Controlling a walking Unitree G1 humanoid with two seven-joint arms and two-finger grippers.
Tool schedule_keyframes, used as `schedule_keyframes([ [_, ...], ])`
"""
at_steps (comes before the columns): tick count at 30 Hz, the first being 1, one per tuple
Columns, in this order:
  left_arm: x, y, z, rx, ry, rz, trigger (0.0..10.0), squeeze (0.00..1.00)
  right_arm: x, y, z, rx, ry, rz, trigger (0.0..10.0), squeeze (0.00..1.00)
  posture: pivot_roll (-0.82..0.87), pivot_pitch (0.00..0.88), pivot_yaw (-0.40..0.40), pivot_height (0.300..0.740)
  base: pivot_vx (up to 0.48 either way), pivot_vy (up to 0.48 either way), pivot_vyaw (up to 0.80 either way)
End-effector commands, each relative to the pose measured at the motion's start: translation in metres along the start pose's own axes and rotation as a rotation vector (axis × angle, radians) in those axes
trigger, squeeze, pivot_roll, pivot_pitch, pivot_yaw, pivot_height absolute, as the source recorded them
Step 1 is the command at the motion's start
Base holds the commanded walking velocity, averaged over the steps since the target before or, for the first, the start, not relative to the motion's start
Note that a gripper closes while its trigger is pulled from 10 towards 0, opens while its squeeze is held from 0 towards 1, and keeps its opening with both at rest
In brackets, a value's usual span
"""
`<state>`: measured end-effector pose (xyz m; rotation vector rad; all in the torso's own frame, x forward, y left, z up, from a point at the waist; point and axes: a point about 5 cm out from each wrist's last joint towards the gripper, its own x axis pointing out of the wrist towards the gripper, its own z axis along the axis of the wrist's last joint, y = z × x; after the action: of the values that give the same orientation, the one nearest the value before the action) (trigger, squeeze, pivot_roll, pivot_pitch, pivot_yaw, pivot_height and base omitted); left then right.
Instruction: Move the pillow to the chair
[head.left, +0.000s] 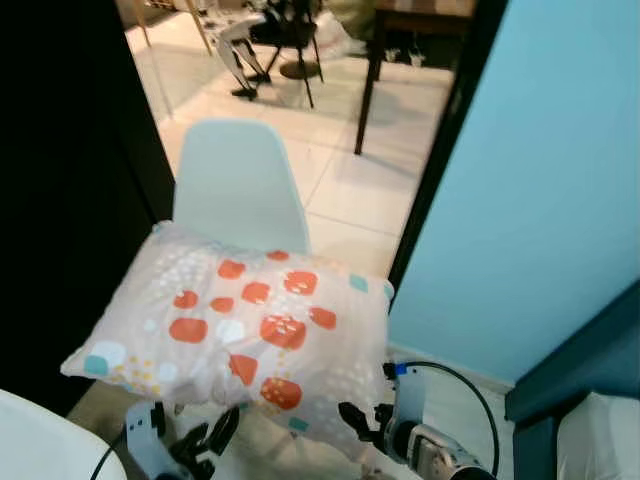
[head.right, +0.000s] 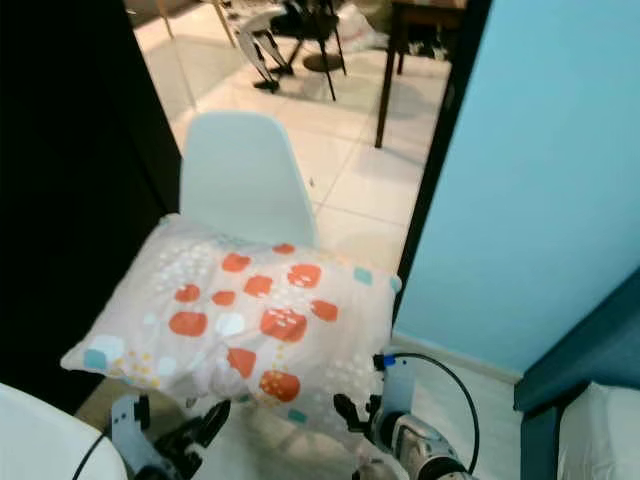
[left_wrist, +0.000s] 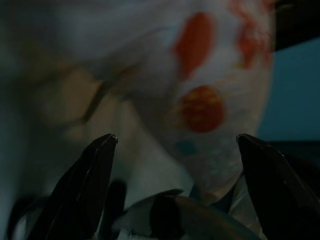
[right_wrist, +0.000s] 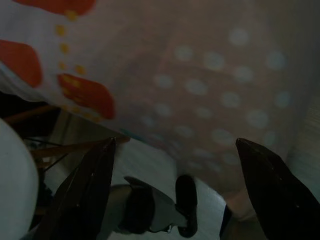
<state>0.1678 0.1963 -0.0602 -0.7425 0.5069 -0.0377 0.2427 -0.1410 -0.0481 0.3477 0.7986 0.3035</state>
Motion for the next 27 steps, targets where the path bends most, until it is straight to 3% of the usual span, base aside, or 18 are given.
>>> schedule_keyframes([
  [1, -0.010, 0.015, -0.009, -0.041, 0.030, 0.099, 10.0, 0.00, -0.003, -0.005, -0.010, 0.014, 0.032, -0.032, 10.0, 0.00, -0.03, 0.055, -0.015, 0.740, 0.000, 0.000, 0.00],
  [2, -0.010, 0.015, -0.009, -0.041, 0.030, 0.099, 10.0, 0.00, -0.003, -0.005, -0.010, 0.014, 0.032, -0.032, 10.0, 0.00, -0.03, 0.055, -0.015, 0.740, 0.000, 0.000, 0.00],
  [5, -0.026, 0.034, -0.028, -0.102, 0.104, 0.278, 10.0, 0.00, -0.006, -0.012, -0.018, -0.008, 0.065, -0.111, 10.0, 0.00, -0.03, 0.053, -0.010, 0.740, 0.000, 0.000, 0.00],
  [11, -0.045, 0.047, -0.054, -0.139, 0.215, 0.436, 10.0, 0.00, -0.011, -0.019, -0.031, -0.017, 0.117, -0.175, 10.0, 0.00, -0.04, 0.054, -0.008, 0.740, -0.053, 0.000, 0.00],
  [21, -0.033, 0.040, -0.052, -0.100, 0.224, 0.407, 10.0, 0.00, -0.019, -0.029, -0.046, -0.045, 0.180, -0.242, 10.0, 0.00, -0.03, 0.057, -0.011, 0.740, -0.361, 0.000, 0.00],
  [27, -0.024, 0.033, -0.051, -0.070, 0.243, 0.389, 10.0, 0.00, -0.028, -0.036, -0.064, -0.122, 0.272, -0.281, 10.0, 0.00, -0.04, 0.058, -0.015, 0.740, -0.391, 0.000, 0.00],
])
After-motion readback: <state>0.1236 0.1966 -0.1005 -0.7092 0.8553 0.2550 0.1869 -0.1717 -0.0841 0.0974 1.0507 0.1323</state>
